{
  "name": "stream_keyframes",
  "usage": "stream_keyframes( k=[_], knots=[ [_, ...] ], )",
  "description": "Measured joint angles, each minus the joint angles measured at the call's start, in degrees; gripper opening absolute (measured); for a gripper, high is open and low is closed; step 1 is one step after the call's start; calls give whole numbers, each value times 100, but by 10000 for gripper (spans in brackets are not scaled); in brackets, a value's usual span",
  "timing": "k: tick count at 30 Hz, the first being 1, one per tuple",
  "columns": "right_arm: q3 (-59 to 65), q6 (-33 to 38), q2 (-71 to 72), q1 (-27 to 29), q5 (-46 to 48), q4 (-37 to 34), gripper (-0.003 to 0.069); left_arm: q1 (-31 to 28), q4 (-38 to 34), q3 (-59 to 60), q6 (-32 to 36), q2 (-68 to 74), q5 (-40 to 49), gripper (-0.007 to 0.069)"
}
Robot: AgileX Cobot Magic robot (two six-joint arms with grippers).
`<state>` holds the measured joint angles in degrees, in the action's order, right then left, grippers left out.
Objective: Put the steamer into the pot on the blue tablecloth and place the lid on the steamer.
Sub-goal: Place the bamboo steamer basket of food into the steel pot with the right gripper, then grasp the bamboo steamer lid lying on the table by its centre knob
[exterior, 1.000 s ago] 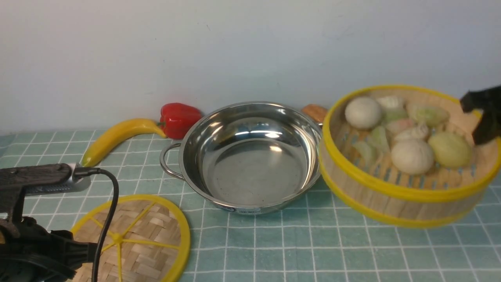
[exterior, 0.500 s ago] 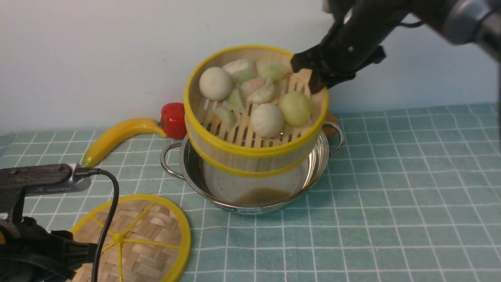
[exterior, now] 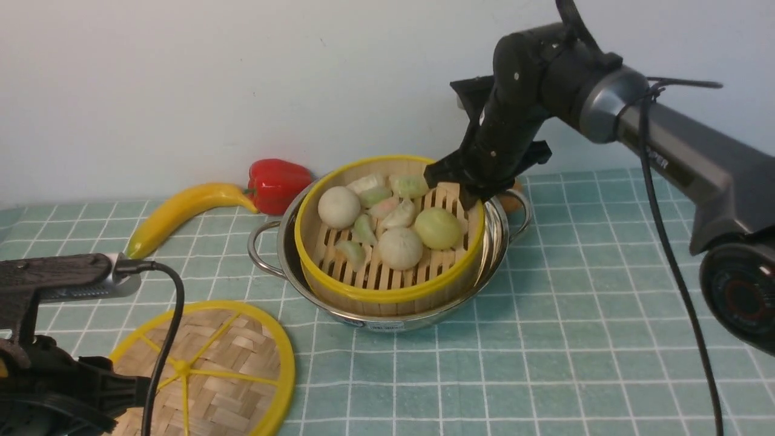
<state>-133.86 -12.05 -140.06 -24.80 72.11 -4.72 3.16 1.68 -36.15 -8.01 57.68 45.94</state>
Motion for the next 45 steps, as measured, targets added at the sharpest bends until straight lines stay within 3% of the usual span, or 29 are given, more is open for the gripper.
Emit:
stream_keyframes(
  k=[17, 30, 39, 45],
  knots=[
    [-28, -98, -202, 0, -71, 8, 97, 0, 0, 0, 0, 0, -142, 284],
    [-56, -98, -23, 4, -130, -67, 442, 0, -17, 0, 0, 275, -662, 284],
    [-56, -92, 1155, 4, -132, 55, 503, 5, -320, -5, 116, 1349, -1413, 284],
    [-56, 65, 2602, 4, -153, -564, 504, 5, -384, -5, 148, 2126, -2239, 284]
  ],
)
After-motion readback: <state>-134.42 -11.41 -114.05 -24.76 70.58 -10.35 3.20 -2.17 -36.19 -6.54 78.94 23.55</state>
